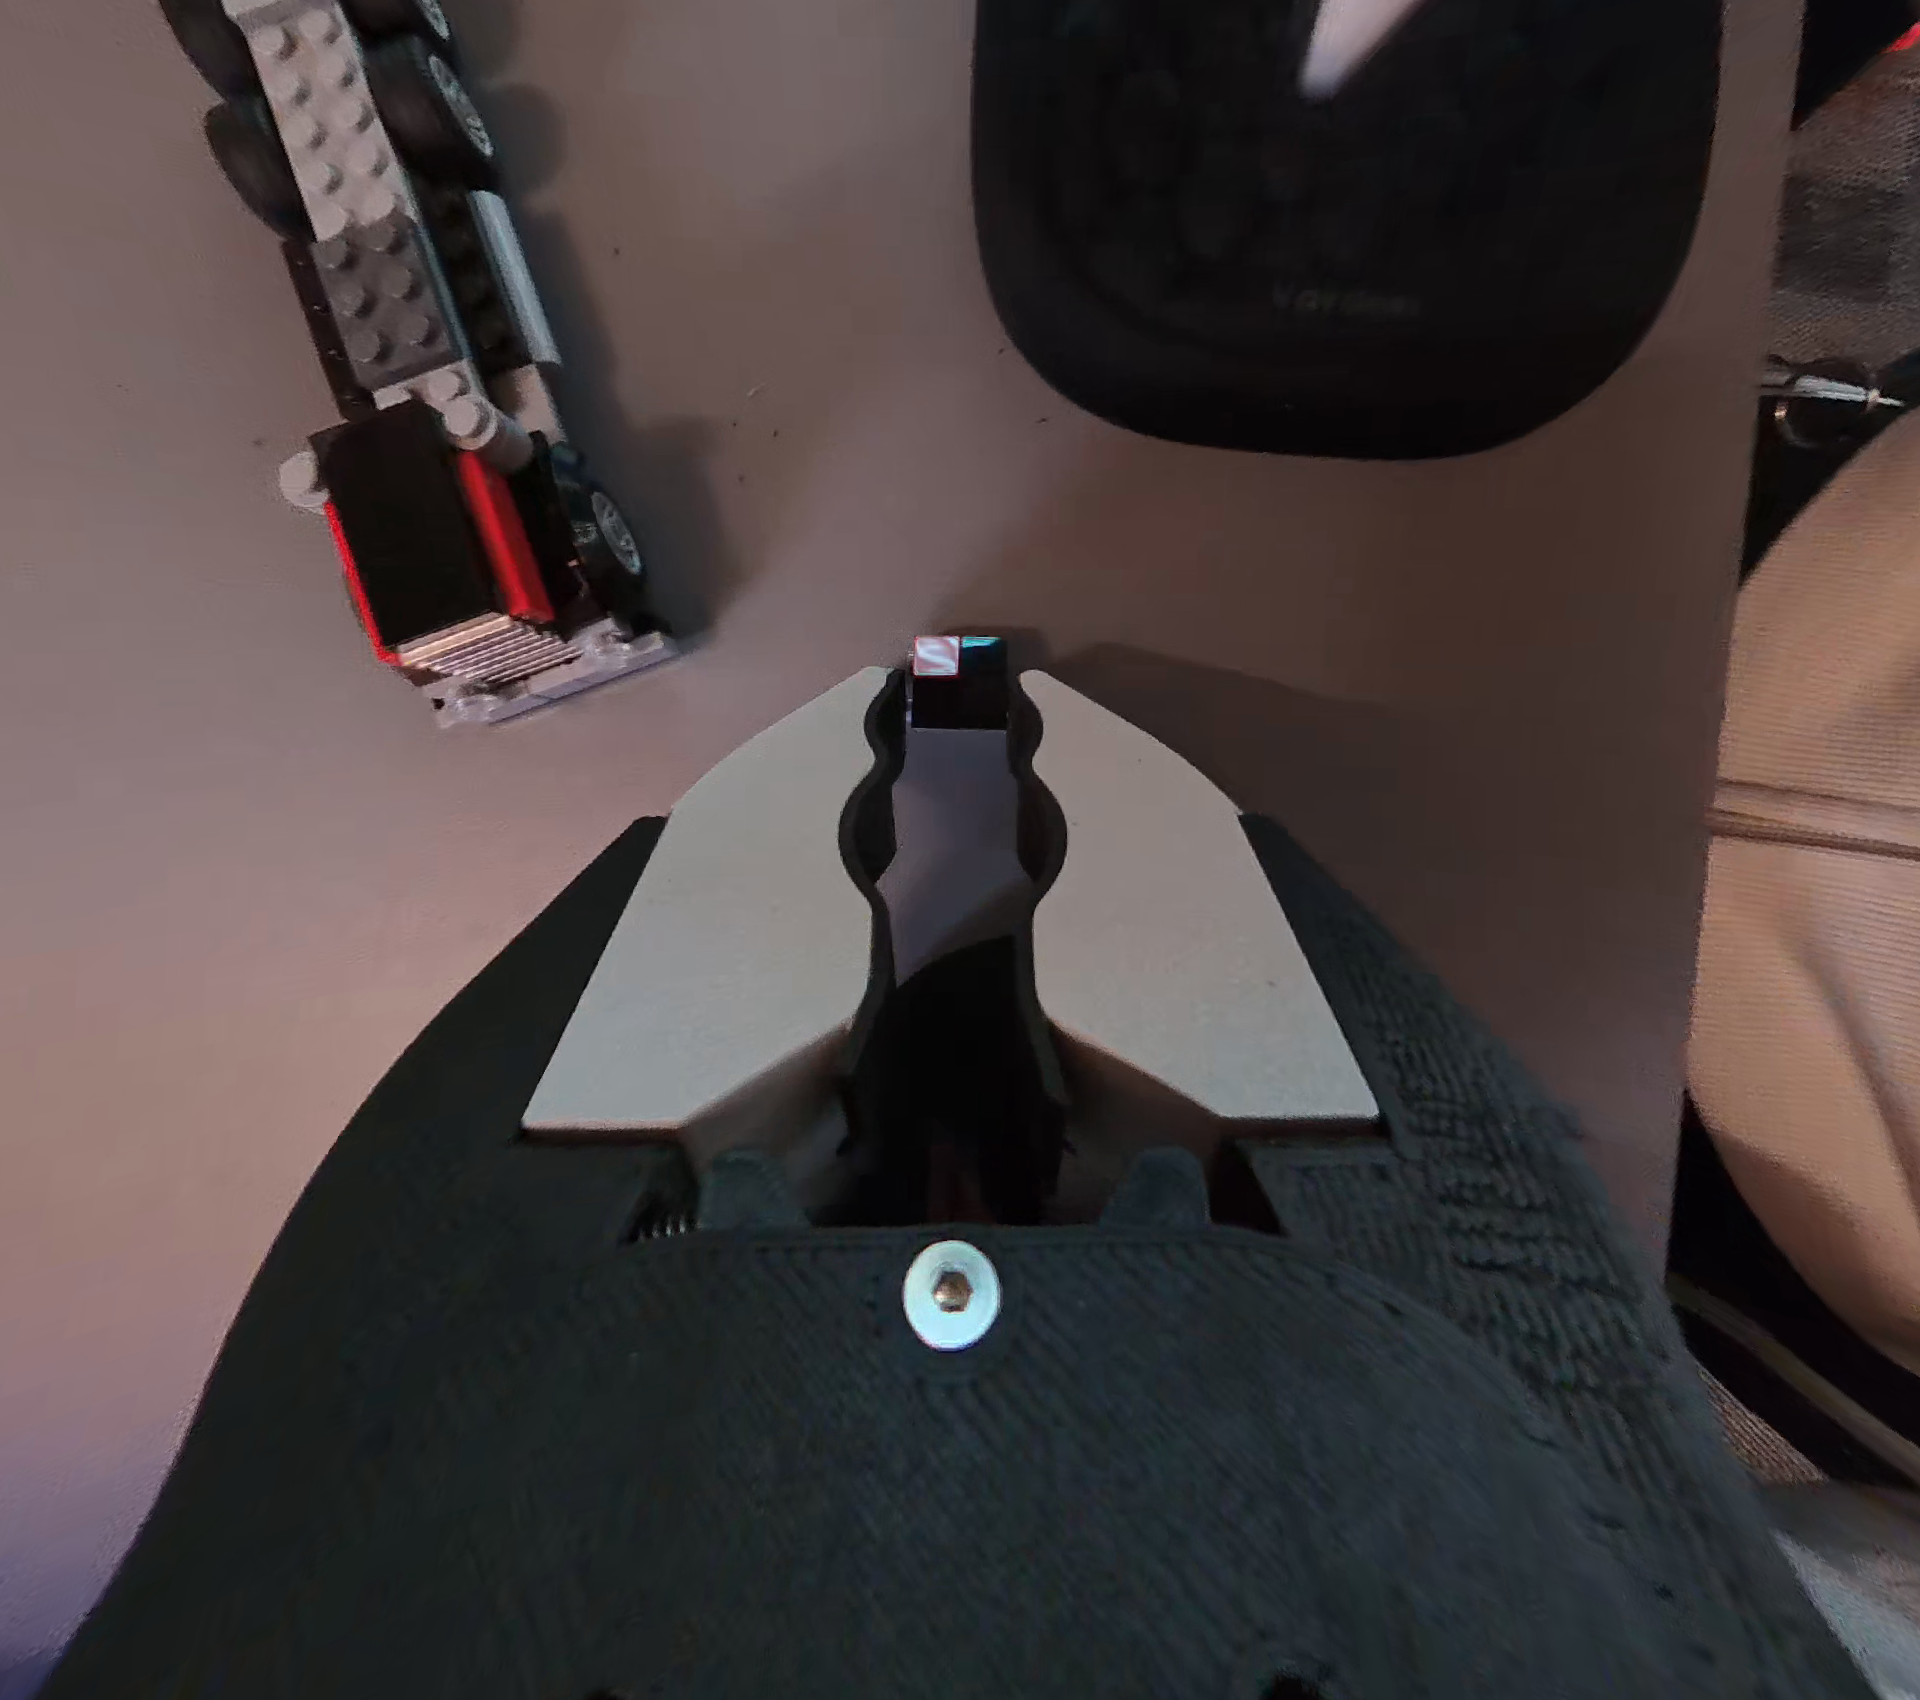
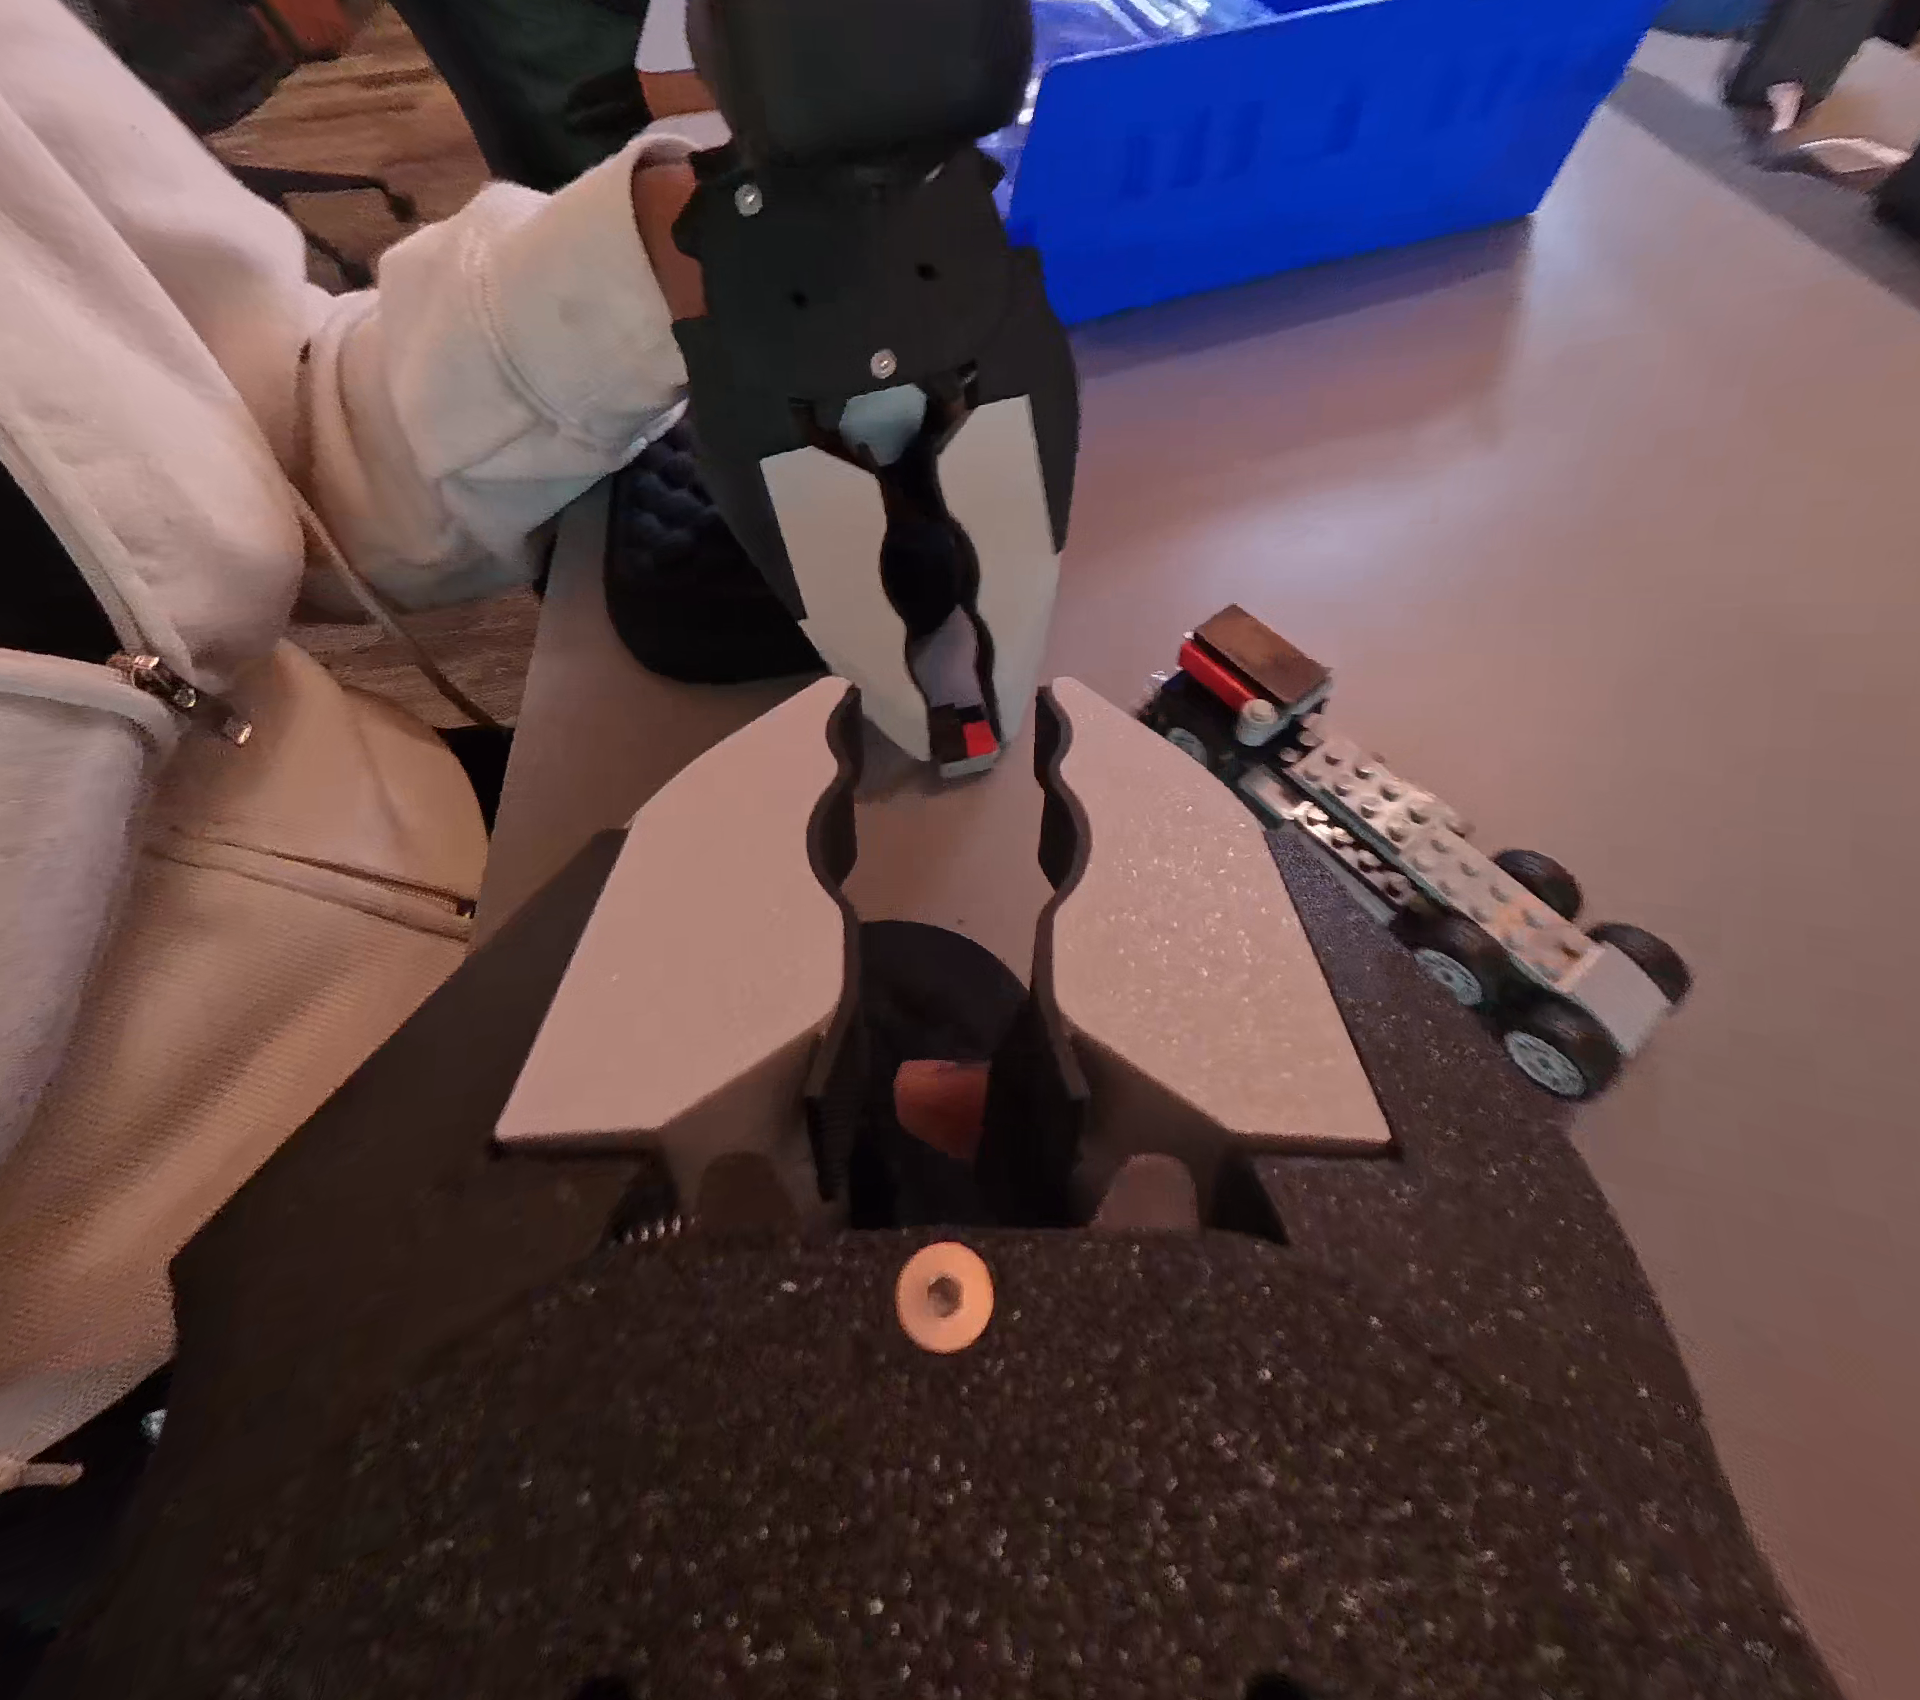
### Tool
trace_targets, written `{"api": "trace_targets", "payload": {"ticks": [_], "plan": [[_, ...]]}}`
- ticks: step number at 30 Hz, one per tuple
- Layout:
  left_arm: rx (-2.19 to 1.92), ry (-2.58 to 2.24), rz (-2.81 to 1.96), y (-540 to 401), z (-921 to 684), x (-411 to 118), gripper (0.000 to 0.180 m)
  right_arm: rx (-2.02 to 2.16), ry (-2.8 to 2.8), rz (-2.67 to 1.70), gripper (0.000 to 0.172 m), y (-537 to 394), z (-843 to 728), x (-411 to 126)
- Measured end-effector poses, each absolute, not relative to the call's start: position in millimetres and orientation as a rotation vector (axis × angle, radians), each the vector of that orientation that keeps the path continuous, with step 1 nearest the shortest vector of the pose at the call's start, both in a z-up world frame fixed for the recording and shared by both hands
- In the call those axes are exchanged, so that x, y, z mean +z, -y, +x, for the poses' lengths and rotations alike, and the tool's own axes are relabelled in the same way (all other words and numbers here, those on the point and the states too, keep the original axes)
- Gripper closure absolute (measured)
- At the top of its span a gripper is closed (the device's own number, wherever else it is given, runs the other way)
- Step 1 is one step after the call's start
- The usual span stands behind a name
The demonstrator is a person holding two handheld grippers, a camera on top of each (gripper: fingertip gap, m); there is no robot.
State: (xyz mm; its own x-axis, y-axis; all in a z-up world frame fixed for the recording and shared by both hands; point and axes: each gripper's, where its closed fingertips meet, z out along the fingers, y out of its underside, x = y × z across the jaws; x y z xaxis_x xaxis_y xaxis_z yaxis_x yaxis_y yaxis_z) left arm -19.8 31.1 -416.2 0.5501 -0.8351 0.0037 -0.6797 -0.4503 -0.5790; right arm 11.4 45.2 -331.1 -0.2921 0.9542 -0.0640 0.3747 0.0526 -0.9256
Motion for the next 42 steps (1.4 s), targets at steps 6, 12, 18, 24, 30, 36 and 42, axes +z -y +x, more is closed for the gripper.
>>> {"api": "trace_targets", "payload": {"ticks": [6, 12, 18, 24, 30, 36, 42], "plan": [[-0.235, -1.327, -1.928, -43.0, -11.6, -383.9, 0.162, 1.184, 1.793, -1.279, 0.144, -34.8, -10.5, -352.8], [-0.156, -1.313, -1.8, -48.6, -9.5, -366.0, 0.162, 0.935, 1.824, -1.125, 0.15, -39.9, -14.2, -352.7], [-0.152, -1.348, -1.773, -45.1, -6.4, -365.0, 0.162, 0.834, 1.859, -1.061, 0.156, -39.9, -13.9, -355.8], [-0.152, -1.334, -1.776, -46.2, -6.2, -364.4, 0.162, 0.655, 1.898, -0.924, 0.156, -41.0, -13.8, -354.6], [-0.193, -1.226, -1.877, -53.2, -13.1, -368.6, 0.162, 0.433, 1.91, -0.787, 0.172, -43.0, -18.0, -356.0], [-0.182, -1.257, -1.817, -51.5, -14.2, -363.8, 0.162, 0.652, 1.83, -0.928, 0.16, -44.5, -18.5, -349.7], [-0.106, -1.329, -1.72, -49.5, -6.6, -357.3, 0.162, 0.728, 1.821, -0.922, 0.156, -42.1, -13.8, -345.7]]}}
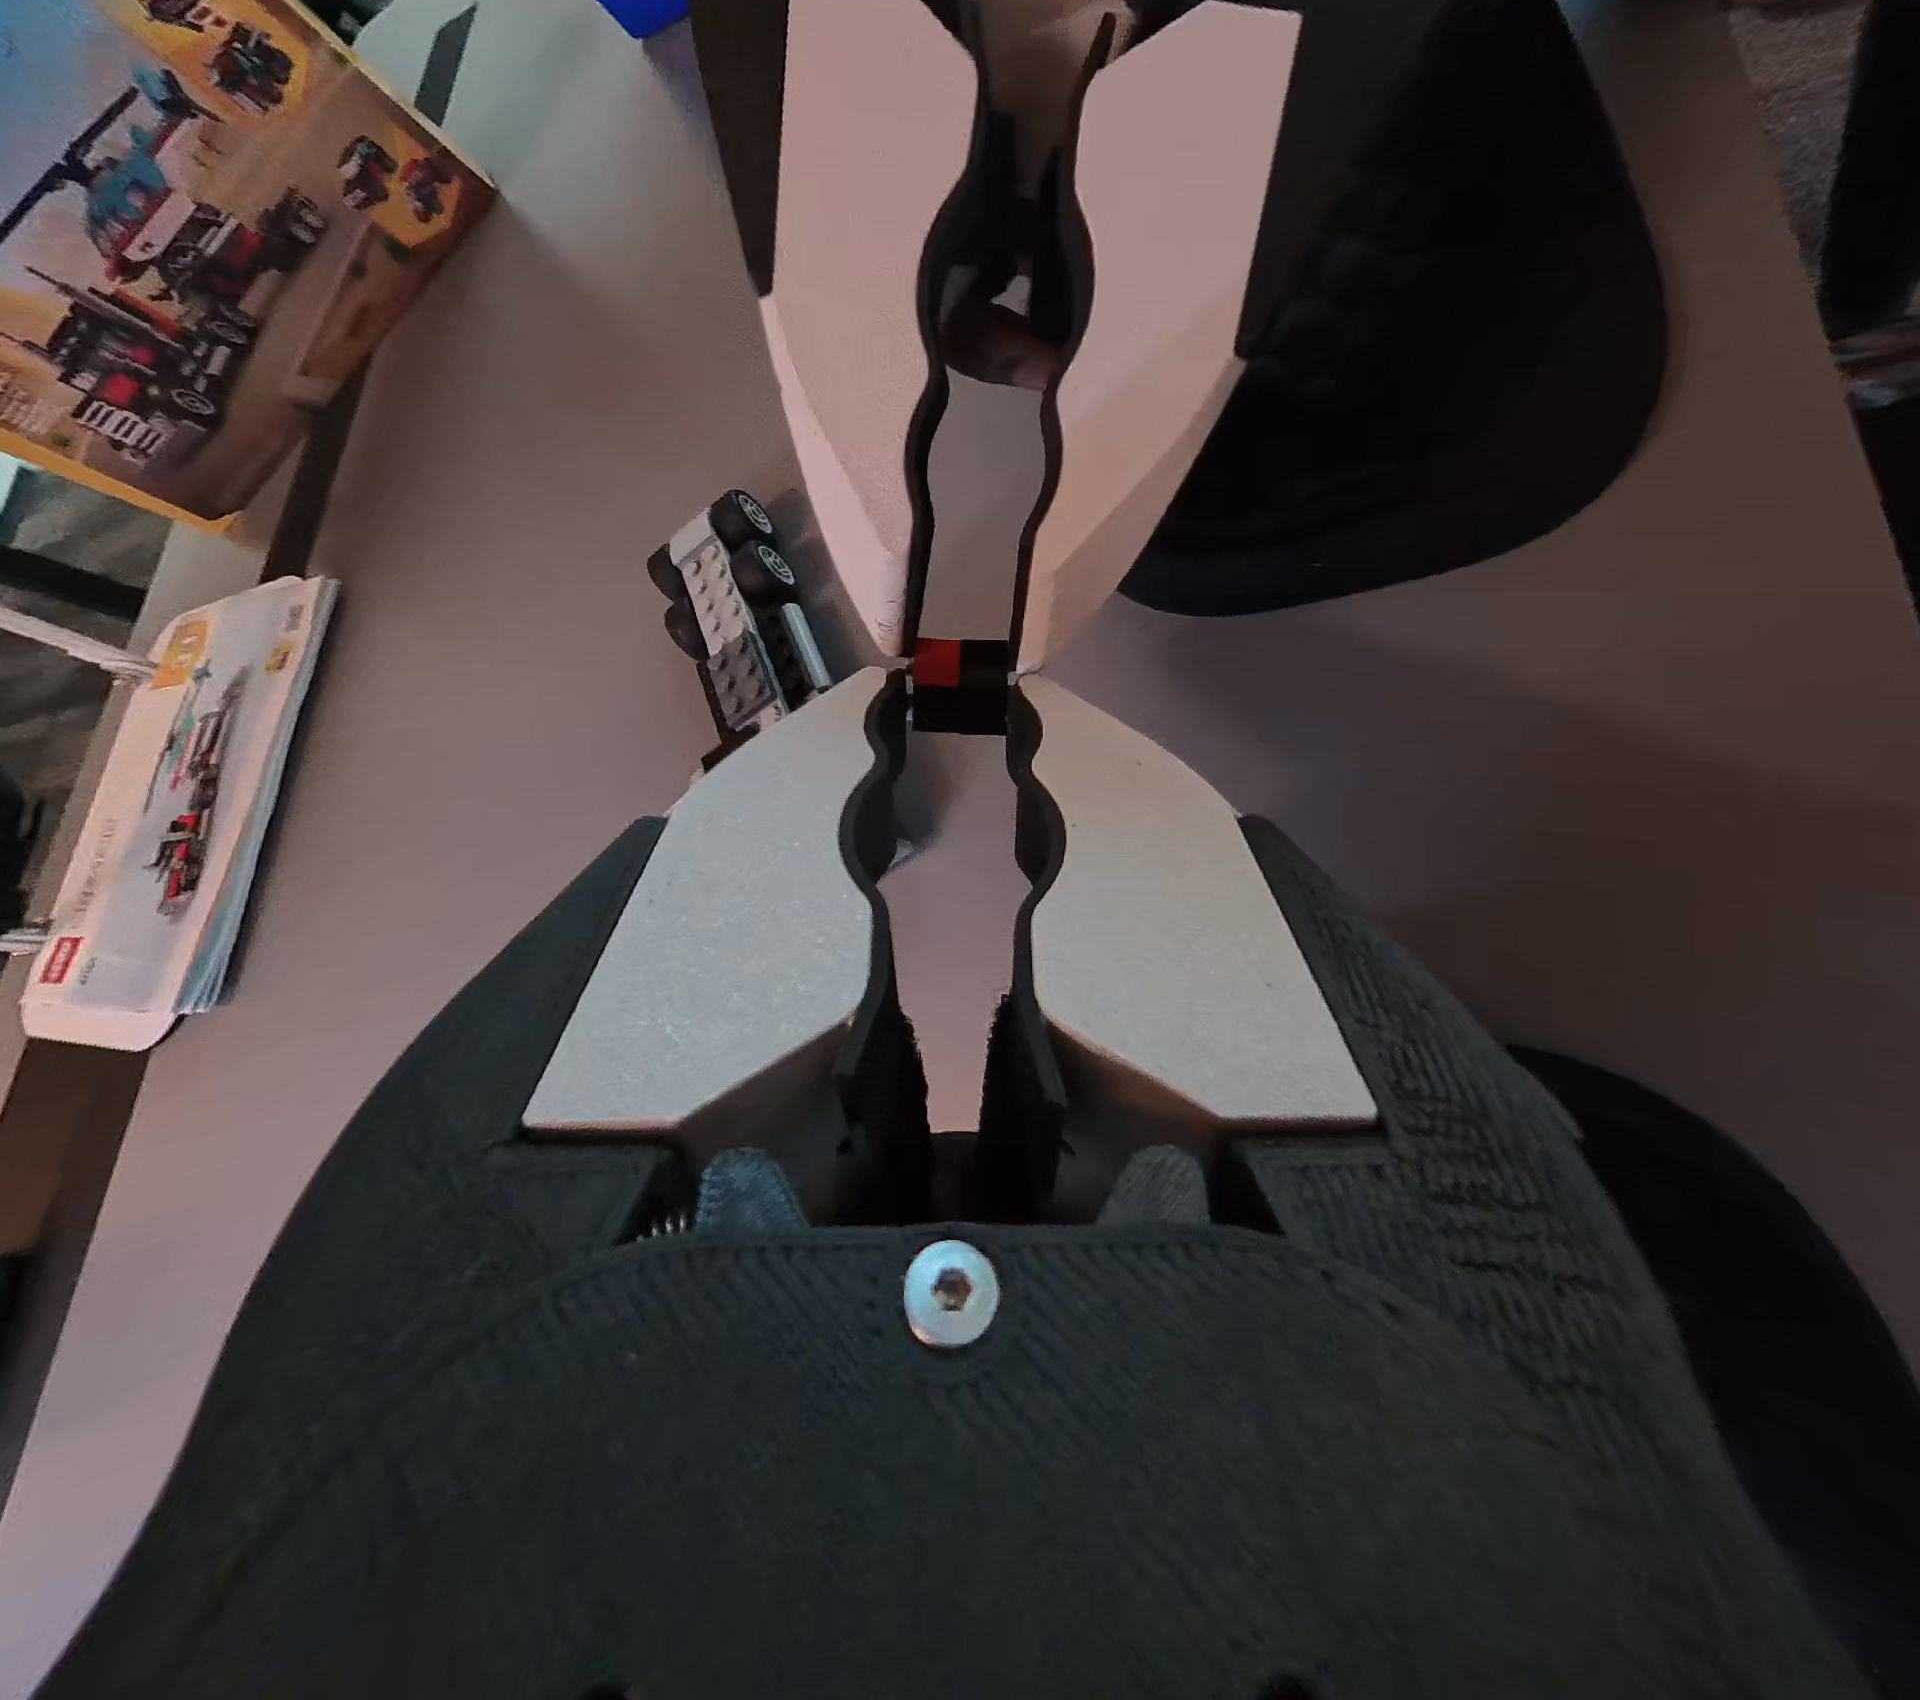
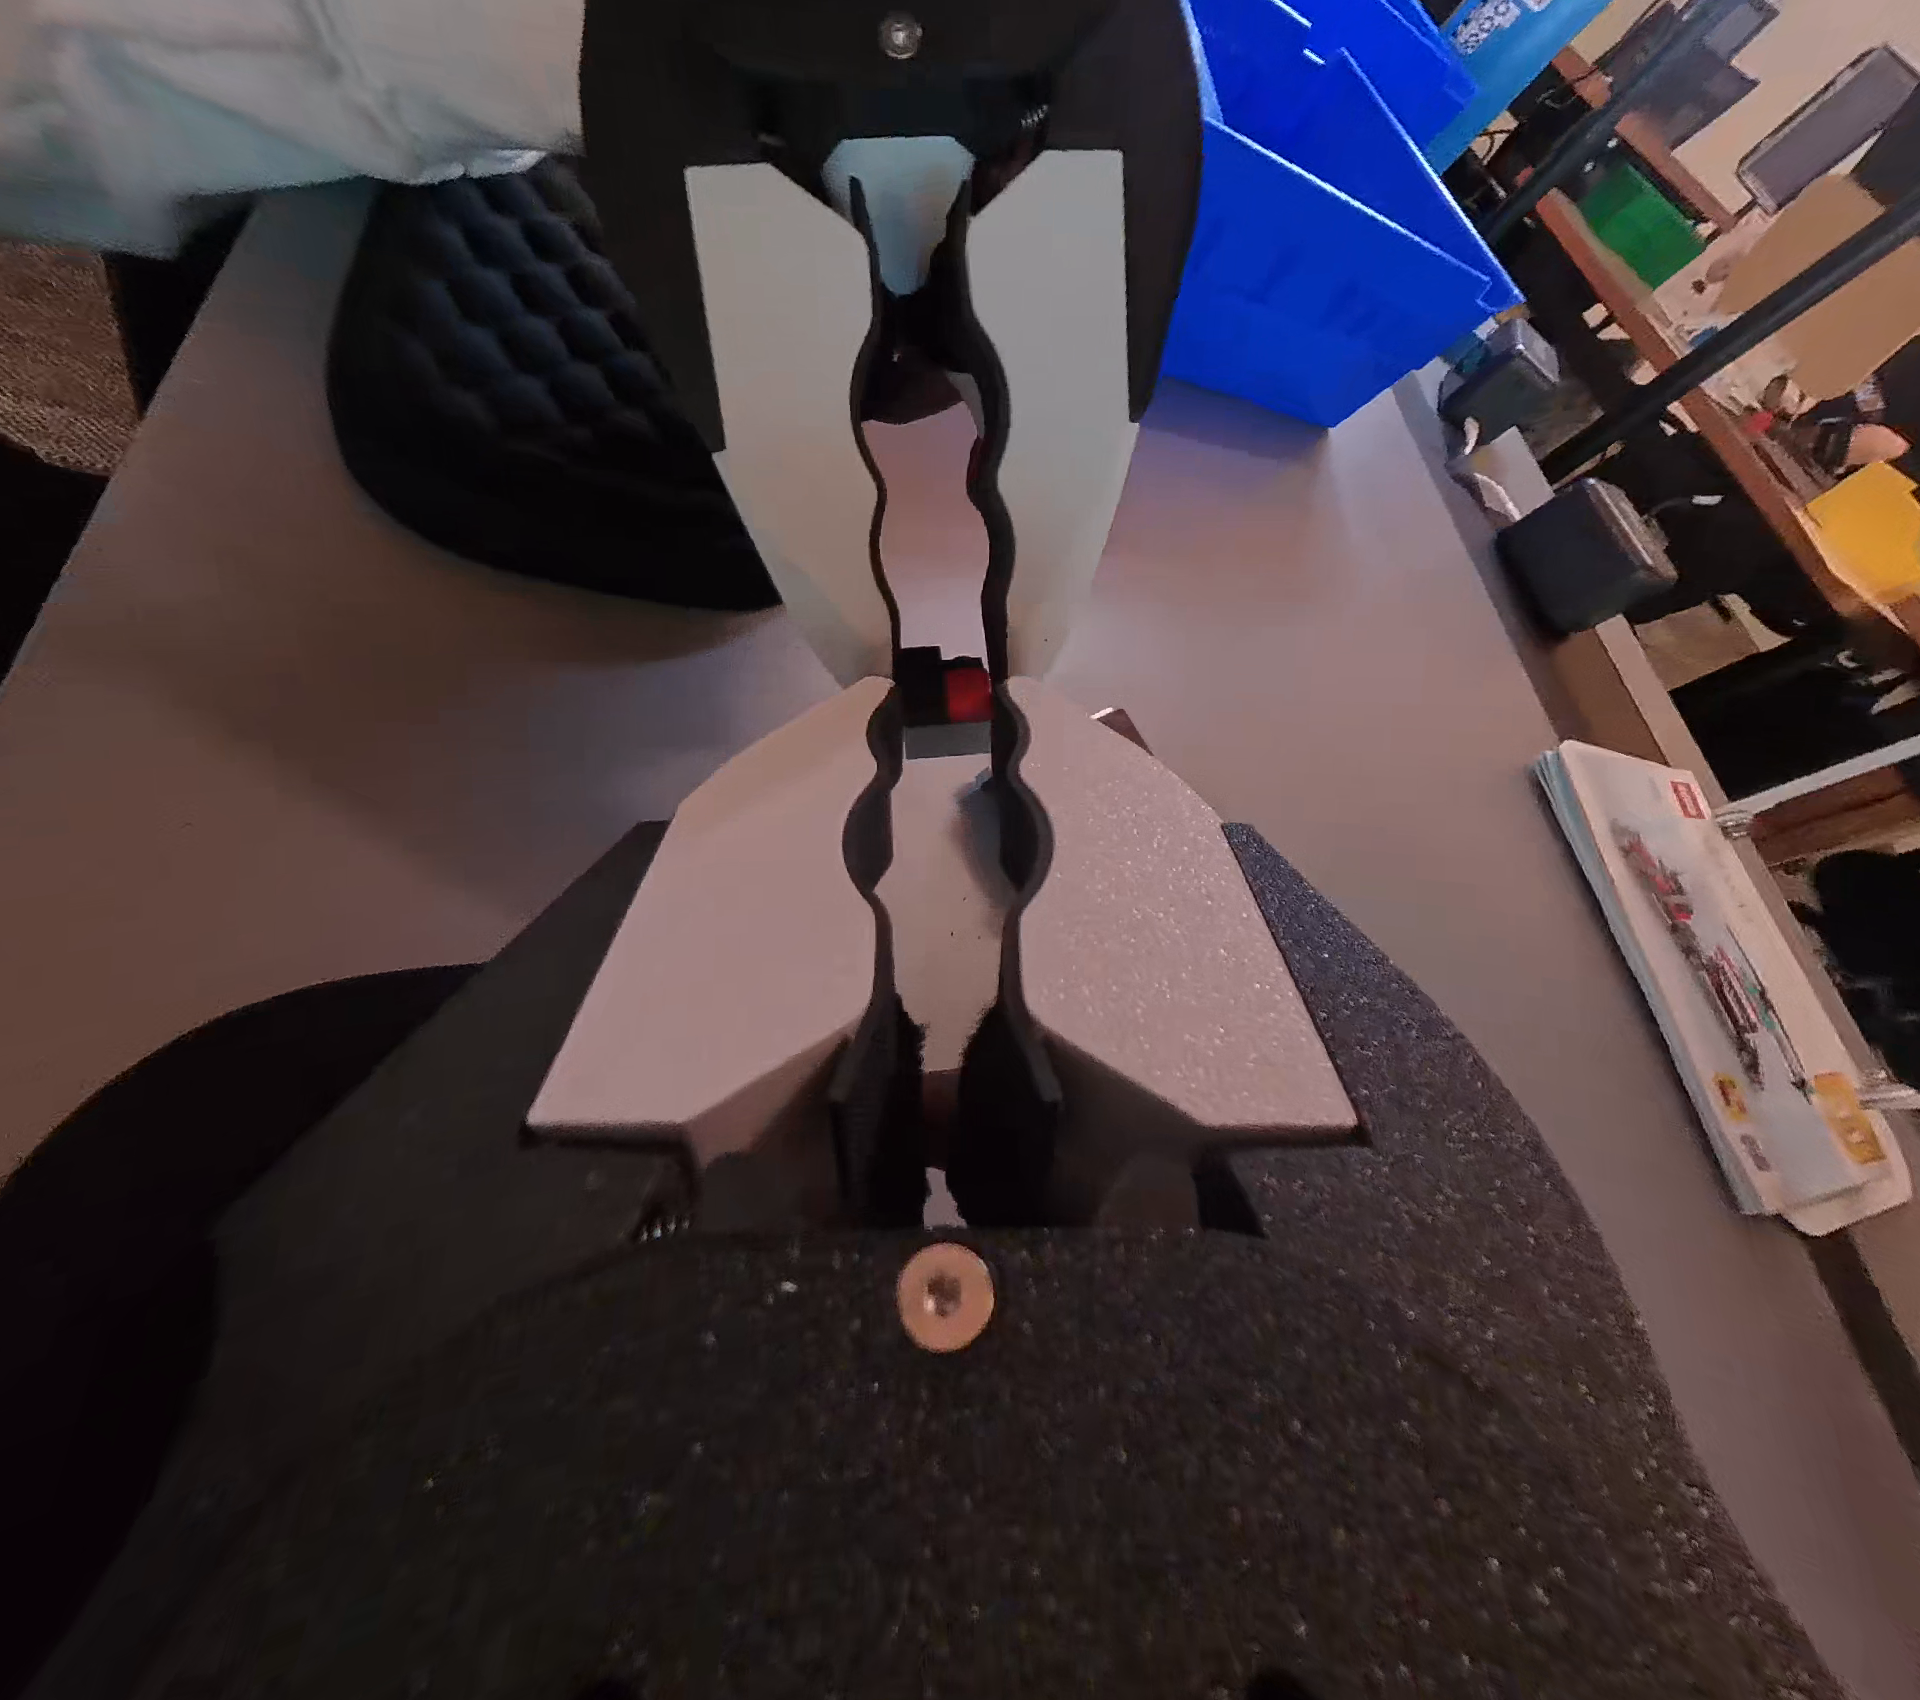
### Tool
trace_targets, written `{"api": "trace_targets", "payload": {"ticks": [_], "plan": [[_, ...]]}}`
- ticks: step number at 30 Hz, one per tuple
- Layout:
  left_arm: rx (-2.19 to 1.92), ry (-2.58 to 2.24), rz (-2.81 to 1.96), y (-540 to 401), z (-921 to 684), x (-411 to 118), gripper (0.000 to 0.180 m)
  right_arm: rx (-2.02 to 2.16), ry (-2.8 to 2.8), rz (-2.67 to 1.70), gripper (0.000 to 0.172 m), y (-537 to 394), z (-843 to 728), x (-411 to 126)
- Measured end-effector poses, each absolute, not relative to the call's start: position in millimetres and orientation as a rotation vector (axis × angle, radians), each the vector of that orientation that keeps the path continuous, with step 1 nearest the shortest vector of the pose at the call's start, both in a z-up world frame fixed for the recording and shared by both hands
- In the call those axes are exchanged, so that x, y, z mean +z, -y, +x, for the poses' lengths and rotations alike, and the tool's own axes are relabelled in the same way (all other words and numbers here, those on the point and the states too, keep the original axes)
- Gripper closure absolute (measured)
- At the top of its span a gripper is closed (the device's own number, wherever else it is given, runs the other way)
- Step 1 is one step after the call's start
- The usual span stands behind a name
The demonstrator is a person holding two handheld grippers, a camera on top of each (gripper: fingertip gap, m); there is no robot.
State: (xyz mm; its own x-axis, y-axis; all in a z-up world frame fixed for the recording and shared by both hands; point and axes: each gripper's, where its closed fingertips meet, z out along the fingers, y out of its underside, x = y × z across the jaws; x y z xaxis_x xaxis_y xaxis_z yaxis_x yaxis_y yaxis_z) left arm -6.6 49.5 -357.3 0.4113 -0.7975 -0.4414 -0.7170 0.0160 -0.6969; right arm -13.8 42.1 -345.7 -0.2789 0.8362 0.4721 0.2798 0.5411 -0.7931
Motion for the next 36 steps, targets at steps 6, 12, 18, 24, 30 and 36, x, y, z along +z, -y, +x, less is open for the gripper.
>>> {"api": "trace_targets", "payload": {"ticks": [6, 12, 18, 24, 30, 36], "plan": [[-0.142, -1.33, -1.682, -46.9, -5.0, -353.7, 0.162, 0.695, 1.82, -0.837, 0.157, -39.6, -11.9, -340.8], [-0.179, -1.301, -1.606, -46.4, -1.6, -345.6, 0.145, 0.93, 1.709, -0.839, 0.157, -35.0, -7.1, -320.6], [-0.278, -1.262, -1.503, -39.6, 8.8, -325.6, 0.16, 1.212, 1.62, -0.824, 0.157, -26.6, -1.6, -303.2], [-0.195, -1.317, -1.587, -43.6, 3.9, -341.1, 0.16, 1.14, 1.668, -0.866, 0.154, -32.3, -3.4, -317.6], [-0.201, -1.364, -1.633, -46.3, 7.8, -347.6, 0.16, 1.076, 1.692, -0.887, 0.153, -36.0, -1.3, -328.6], [-0.242, -1.371, -1.68, -45.6, 9.6, -352.5, 0.16, 1.04, 1.71, -0.857, 0.155, -33.9, -0.2, -330.7]]}}
